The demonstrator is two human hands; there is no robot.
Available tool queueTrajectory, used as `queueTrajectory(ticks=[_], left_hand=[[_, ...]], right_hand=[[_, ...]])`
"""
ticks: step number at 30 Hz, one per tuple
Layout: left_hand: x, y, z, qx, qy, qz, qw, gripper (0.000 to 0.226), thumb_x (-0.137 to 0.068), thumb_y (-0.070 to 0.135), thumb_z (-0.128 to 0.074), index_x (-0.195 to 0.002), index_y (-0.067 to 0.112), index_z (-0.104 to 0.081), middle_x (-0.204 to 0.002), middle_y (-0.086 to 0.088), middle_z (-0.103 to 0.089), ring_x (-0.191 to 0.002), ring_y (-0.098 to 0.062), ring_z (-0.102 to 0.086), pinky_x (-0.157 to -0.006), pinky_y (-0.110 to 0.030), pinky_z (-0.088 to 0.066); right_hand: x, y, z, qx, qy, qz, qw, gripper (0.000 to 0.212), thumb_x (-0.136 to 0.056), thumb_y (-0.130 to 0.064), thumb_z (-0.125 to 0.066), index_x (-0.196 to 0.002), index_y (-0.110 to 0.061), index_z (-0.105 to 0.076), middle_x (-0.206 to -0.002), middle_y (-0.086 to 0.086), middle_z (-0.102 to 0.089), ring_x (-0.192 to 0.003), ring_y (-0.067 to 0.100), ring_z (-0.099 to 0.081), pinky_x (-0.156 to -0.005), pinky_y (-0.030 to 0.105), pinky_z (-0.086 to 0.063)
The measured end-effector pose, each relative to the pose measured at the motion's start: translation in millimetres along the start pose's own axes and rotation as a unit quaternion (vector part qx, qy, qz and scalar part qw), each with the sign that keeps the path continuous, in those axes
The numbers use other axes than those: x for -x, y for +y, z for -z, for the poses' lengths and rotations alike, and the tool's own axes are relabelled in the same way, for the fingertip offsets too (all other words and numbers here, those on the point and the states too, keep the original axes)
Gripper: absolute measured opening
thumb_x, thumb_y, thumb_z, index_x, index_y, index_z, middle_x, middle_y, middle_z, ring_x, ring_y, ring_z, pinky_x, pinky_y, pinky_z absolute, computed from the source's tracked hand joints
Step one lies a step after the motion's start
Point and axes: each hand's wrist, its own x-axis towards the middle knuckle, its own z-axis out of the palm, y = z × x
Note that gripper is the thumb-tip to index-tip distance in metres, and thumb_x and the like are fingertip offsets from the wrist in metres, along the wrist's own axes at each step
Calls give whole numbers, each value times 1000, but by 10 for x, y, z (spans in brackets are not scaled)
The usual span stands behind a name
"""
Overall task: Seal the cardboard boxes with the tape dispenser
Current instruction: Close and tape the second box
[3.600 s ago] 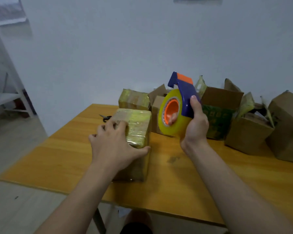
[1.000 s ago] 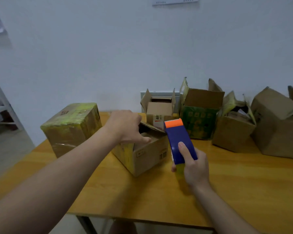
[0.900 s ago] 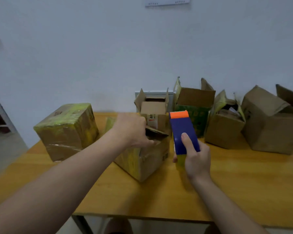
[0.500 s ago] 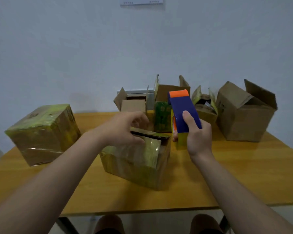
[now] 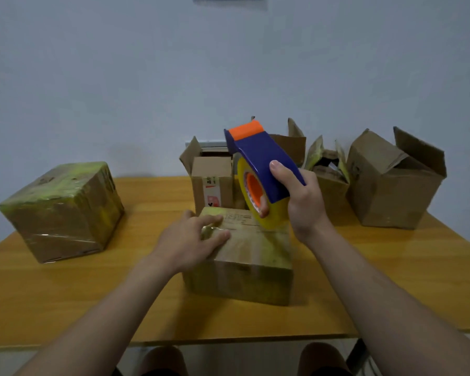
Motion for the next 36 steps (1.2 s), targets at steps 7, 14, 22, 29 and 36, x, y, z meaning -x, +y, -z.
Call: queueTrajectory(ticks=[7,14,22,29,36], left_hand=[[71,31,-124,310,-80,-6,947,32,-97,53,-62,-129,61,-62,-129,14,-41,-125,-15,-46,-98,-29,-50],[108,4,-282,505,-33,9,863,29,-102,24,-61,-117,41,-78,-139,8,-58,-119,-9,-62,-90,-22,-53],[167,10,-405,560,108,35,821,17,-98,20,-70,-100,29,-84,-99,9,-79,-86,-4,-74,-64,-17,-56],[160,-2,-410,635,76,112,760,14,-91,13,-76,-102,20,-83,-103,-7,-80,-92,-21,-77,-72,-31,-63],[182,131,-421,626,91,159,758,11,-95,17,-74,-106,20,-78,-96,-6,-80,-86,-23,-78,-66,-33,-60]], right_hand=[[-45,115,242,12,-71,-126,989,66,-88,-48,-66,-86,18,-59,-72,25,-54,-64,34,-52,-67,31,-45],[-17,220,425,4,-84,-205,975,47,-77,-60,-68,-93,-18,-81,-90,12,-75,-78,24,-71,-70,30,-59],[-9,68,476,-20,-186,-246,951,61,-76,-68,-75,-106,-15,-79,-94,19,-73,-83,27,-72,-74,31,-59],[-22,27,477,2,-216,-245,945,64,-75,-67,-76,-107,-11,-77,-98,17,-74,-88,26,-73,-76,28,-58],[56,165,360,46,-98,-213,971,75,-57,-80,-80,-88,-12,-79,-89,16,-76,-77,25,-72,-74,31,-60]])
